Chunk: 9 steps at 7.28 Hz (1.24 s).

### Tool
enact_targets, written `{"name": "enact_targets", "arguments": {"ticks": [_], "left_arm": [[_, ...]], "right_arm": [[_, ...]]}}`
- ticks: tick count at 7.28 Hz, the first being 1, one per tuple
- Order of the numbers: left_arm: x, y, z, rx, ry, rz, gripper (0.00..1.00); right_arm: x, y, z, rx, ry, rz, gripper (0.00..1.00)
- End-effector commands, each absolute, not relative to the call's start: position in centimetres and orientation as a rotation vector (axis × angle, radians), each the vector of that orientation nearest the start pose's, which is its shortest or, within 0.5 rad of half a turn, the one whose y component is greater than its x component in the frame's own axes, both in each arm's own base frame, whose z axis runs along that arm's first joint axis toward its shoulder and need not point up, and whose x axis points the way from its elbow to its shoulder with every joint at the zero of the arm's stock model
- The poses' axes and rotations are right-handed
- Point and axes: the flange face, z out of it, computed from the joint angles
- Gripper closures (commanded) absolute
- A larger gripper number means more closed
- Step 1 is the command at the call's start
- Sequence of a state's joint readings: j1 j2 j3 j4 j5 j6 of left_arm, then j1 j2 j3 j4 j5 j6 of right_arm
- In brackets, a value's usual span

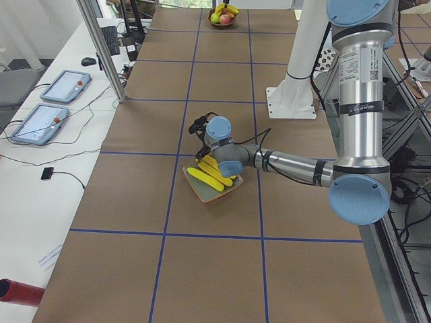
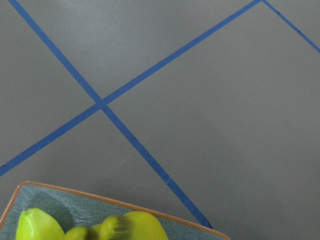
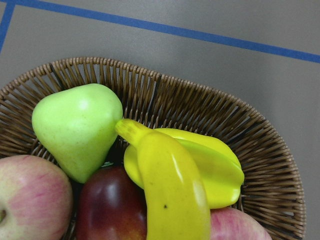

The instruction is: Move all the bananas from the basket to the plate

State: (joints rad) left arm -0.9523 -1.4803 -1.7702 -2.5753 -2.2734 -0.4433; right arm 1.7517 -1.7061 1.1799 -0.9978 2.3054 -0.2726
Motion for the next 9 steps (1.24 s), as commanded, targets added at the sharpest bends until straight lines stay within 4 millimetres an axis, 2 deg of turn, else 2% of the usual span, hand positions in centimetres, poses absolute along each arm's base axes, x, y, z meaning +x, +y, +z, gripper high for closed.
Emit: {"name": "enact_targets", "arguments": {"ticks": [1, 3, 4, 5, 6, 7, 9], "left_arm": [[21.3, -41.8, 48.8, 0.603, 1.086, 0.542, 0.0], [21.3, -41.8, 48.8, 0.602, 1.087, 0.543, 0.0], [21.3, -41.8, 48.8, 0.602, 1.087, 0.543, 0.0], [21.3, -41.8, 48.8, 0.603, 1.086, 0.542, 0.0], [21.4, -41.8, 48.7, 0.604, 1.087, 0.542, 0.0], [21.4, -41.8, 48.8, 0.602, 1.087, 0.54, 0.0], [21.4, -41.9, 49.0, 0.599, 1.084, 0.538, 0.0]], "right_arm": [[13.1, -36.9, 84.9, 0.204, -0.706, -0.113, 0.3], [12.3, -37.2, 84.9, 0.199, -0.706, -0.135, 0.25], [12.2, -37.3, 84.9, 0.197, -0.705, -0.141, 0.28], [12.1, -37.1, 85.0, 0.195, -0.705, -0.143, 0.55], [12.4, -37.2, 85.1, 0.194, -0.67, -0.148, 0.9], [12.6, -37.4, 85.0, 0.198, -0.648, -0.154, 1.0], [13.0, -39.0, 82.5, 0.247, -0.642, -0.166, 1.0]]}}
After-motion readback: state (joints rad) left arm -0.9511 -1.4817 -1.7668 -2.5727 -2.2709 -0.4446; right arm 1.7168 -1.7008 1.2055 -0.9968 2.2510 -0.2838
